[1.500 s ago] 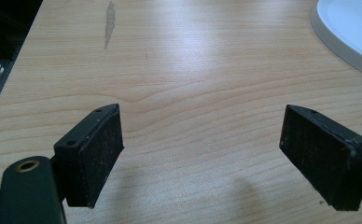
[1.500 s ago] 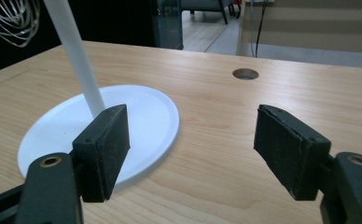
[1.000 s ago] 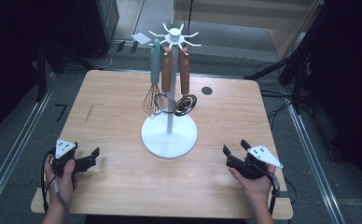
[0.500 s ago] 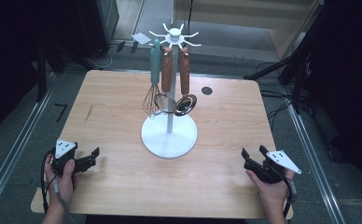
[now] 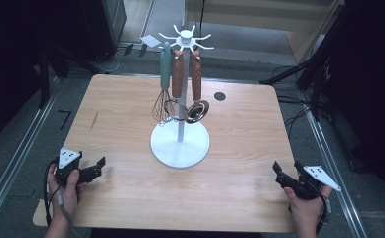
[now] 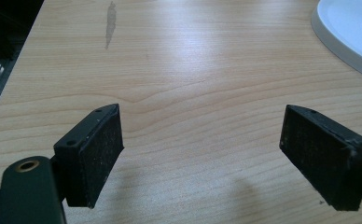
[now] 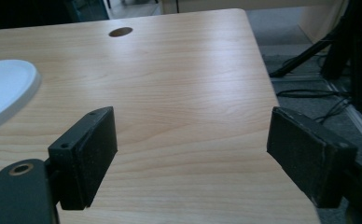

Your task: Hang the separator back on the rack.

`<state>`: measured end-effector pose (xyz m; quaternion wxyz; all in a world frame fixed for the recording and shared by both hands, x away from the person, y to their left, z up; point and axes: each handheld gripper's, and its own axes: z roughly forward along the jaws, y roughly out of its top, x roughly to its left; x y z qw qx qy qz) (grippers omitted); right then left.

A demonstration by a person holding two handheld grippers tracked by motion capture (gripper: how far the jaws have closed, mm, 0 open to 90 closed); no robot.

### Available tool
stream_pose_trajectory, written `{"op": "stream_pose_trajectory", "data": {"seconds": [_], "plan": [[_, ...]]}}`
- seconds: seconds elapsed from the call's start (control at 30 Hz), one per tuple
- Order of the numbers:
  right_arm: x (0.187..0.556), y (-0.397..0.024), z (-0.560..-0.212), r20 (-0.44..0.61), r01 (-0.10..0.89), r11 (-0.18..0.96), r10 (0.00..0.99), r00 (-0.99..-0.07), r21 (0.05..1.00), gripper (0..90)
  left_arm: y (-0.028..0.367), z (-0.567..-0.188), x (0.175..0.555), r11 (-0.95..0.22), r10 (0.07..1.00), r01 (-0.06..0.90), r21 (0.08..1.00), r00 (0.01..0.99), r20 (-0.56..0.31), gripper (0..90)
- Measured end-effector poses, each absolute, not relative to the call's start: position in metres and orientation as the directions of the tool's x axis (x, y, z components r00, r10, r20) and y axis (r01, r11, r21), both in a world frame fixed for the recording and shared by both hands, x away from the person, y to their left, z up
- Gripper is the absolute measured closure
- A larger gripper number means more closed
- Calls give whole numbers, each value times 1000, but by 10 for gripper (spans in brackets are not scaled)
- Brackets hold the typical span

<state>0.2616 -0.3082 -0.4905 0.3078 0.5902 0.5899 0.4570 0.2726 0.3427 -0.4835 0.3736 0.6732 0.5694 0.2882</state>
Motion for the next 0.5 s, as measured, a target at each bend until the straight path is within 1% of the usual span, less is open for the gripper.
{"op": "stream_pose_trajectory", "data": {"seconds": [0.1,0.2,0.3,0.5], "plan": [[262,-310,-494,152,425,-98,984,-95,900,179,343,-484,273,-68,982,548,834,186,-42,137],[263,-309,-498,133,436,-75,986,-104,897,184,348,-484,273,-24,977,544,839,189,-95,106],[266,-308,-502,119,445,-58,987,-111,894,186,353,-484,273,8,972,543,840,191,-133,102],[268,-311,-505,132,454,-77,987,-91,888,186,352,-484,273,0,974,544,839,189,-123,111]]}}
